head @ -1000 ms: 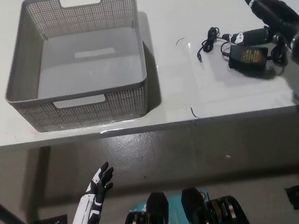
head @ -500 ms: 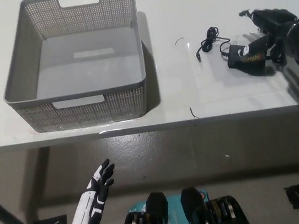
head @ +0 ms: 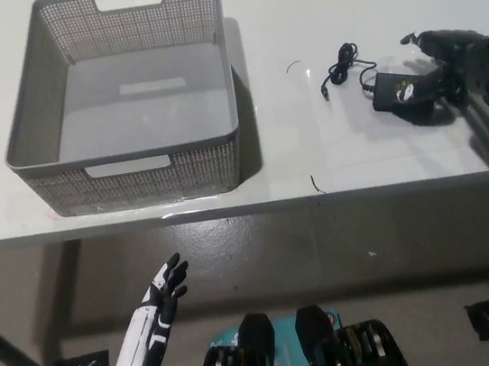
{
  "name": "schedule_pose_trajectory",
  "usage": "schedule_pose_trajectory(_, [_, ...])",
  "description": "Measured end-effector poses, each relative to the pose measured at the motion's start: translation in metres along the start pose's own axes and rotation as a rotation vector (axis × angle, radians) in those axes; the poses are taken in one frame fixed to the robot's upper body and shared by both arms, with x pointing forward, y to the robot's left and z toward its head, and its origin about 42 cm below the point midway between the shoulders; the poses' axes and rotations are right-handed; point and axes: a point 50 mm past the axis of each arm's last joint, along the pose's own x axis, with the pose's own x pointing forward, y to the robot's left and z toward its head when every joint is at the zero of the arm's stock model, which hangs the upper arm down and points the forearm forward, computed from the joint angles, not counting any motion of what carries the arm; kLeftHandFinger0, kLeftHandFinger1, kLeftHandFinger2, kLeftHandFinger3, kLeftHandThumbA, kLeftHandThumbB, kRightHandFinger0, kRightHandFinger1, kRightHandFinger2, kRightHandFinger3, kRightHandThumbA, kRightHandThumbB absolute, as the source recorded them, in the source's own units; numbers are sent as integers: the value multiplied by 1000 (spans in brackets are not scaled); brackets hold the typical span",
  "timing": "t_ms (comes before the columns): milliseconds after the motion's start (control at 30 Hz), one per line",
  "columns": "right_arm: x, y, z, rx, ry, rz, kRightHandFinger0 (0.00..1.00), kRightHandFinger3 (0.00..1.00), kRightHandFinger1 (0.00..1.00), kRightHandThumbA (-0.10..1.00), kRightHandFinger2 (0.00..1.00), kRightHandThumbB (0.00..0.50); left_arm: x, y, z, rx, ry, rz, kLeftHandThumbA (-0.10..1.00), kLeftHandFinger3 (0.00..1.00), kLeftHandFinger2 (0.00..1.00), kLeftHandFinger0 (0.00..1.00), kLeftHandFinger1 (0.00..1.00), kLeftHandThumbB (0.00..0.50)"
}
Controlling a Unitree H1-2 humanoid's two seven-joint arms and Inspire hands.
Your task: Use the right hand to pick up a black power cord and place it into a container on the left hand side
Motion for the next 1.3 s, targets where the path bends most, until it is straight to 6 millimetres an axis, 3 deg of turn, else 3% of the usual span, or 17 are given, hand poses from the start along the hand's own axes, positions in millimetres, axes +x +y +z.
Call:
schedule_pose_trajectory(233, [5, 22, -4, 15, 36, 61, 1000, 1000, 1000, 805, 1000, 500, 0, 0, 0, 2, -1, -1, 976, 1000, 1000, 1000, 1000, 222])
schedule_pose_trajectory(533, [8, 34, -2, 20, 28, 60, 1000, 1000, 1000, 811, 1000, 500, 7, 1, 4, 17, -18, -8, 978, 1000, 1000, 1000, 1000, 232])
schedule_pose_trajectory(567, [9, 35, -2, 21, 27, 57, 1000, 1000, 1000, 766, 1000, 463, 8, 1, 4, 18, -20, -9, 976, 1000, 1000, 1000, 1000, 231])
schedule_pose_trajectory(600, [9, 35, -2, 22, 24, 52, 1000, 876, 1000, 617, 879, 332, 8, 1, 4, 18, -21, -10, 974, 1000, 1000, 1000, 1000, 232])
schedule_pose_trajectory(633, [9, 34, -2, 24, 17, 40, 931, 788, 834, 567, 802, 352, 9, 1, 5, 19, -22, -11, 975, 1000, 1000, 1000, 1000, 234])
schedule_pose_trajectory(667, [9, 34, -1, 30, 8, 31, 253, 341, 305, 231, 370, 165, 9, 1, 5, 19, -23, -12, 977, 1000, 1000, 1000, 1000, 245])
schedule_pose_trajectory(700, [9, 35, -2, 38, 4, 18, 83, 359, 240, 103, 380, 169, 9, 1, 5, 19, -23, -13, 978, 1000, 1000, 1000, 1000, 247])
schedule_pose_trajectory(733, [9, 36, -3, 44, -2, 1, 17, 379, 229, -59, 442, 159, 10, 1, 5, 20, -23, -14, 979, 1000, 1000, 1000, 1000, 248])
schedule_pose_trajectory(767, [9, 36, -3, 48, -7, -25, 1, 542, 336, -98, 616, 107, 10, 1, 5, 20, -24, -14, 979, 1000, 1000, 1000, 1000, 250])
schedule_pose_trajectory(800, [8, 37, -4, 52, -11, -49, 40, 680, 433, -100, 739, 106, 10, 1, 5, 21, -24, -14, 978, 1000, 1000, 1000, 1000, 251])
schedule_pose_trajectory(833, [8, 37, -5, 56, -17, -73, 92, 829, 529, -100, 806, 100, 10, 1, 5, 21, -23, -14, 969, 1000, 1000, 1000, 1000, 256])
schedule_pose_trajectory(867, [8, 37, -5, 60, -21, -93, 133, 889, 572, -100, 823, 101, 10, 1, 5, 21, -23, -14, 962, 1000, 1000, 1000, 1000, 261])
schedule_pose_trajectory(1033, [7, 44, -10, 90, -42, -173, 189, 934, 596, -100, 856, 115, 10, 1, 5, 21, -21, -18, 941, 1000, 1000, 1000, 1000, 260])
schedule_pose_trajectory(1267, [5, 51, -15, 130, -71, -277, 153, 970, 573, -100, 858, 119, 14, 2, 6, 31, -26, -27, 925, 1000, 1000, 1000, 1000, 242])
schedule_pose_trajectory(1300, [4, 50, -16, 135, -75, -291, 142, 938, 550, -100, 842, 114, 15, 2, 7, 33, -27, -29, 925, 1000, 1000, 1000, 1000, 244])
